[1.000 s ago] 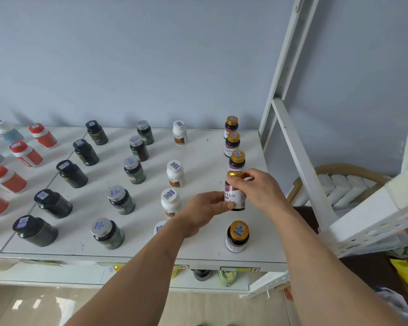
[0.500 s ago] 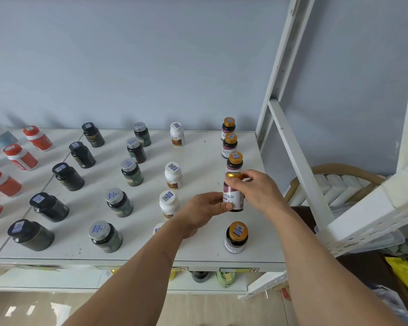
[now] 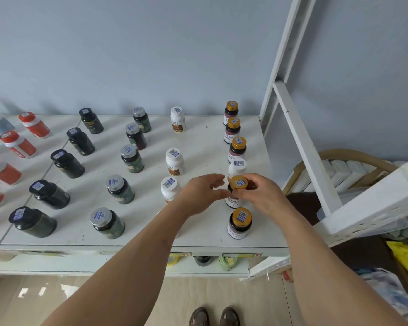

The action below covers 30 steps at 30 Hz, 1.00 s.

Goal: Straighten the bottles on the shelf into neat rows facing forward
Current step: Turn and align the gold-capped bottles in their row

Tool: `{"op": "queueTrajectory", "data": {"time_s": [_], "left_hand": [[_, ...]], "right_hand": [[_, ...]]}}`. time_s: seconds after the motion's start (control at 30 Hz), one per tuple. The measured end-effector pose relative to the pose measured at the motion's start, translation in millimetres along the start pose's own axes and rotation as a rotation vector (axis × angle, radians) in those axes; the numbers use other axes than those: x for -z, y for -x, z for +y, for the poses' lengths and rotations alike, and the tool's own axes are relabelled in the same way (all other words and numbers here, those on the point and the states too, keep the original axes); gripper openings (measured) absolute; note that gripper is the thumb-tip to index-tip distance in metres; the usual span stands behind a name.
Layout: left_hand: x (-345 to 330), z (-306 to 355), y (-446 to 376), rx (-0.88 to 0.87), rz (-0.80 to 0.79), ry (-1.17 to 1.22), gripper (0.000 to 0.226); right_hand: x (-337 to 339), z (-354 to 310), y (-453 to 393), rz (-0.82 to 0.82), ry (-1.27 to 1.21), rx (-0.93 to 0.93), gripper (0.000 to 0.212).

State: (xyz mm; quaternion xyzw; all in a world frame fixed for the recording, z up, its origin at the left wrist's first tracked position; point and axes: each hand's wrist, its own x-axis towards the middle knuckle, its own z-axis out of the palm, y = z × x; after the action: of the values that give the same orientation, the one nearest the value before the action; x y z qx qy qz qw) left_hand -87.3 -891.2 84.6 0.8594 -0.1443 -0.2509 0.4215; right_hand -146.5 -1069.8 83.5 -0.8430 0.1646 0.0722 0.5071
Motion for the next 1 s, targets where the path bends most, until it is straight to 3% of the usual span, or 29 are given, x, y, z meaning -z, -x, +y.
{"op": "queueTrajectory", "data": {"time_s": [0.27,0.4,0.5,0.7,0.83,1.0], "left_hand": [[1,4,2,-0.019,0.016,0.015,0.058],[7,10,-1,-0.02,0.026,0.037,0.055],[11,13,-9,-0.022,0.03,0.019,0.054],[11,12,-30,0.066,0.03,-0.066,0.054],[11,12,-46,0.112,0.016,-0.132,0.055],[9,13,-60,0.093,-0.05,-0.134,0.061]], "right_hand": [[-1,2,5,-0.027,-0.028,-0.035,0.054],[12,-17,4,0.113,-0.092,-0.036,0.043],[19,-28,-11,0.189,-0.056,-0.015,0.05],[14,-25,-41,0.019,-0.01,-0.057,0.06],[8,-16,-56,-0.023,-0.004,-0.049,0.045],[12,-17,-61,0.058,-0.016,-0.004,0.029]]}}
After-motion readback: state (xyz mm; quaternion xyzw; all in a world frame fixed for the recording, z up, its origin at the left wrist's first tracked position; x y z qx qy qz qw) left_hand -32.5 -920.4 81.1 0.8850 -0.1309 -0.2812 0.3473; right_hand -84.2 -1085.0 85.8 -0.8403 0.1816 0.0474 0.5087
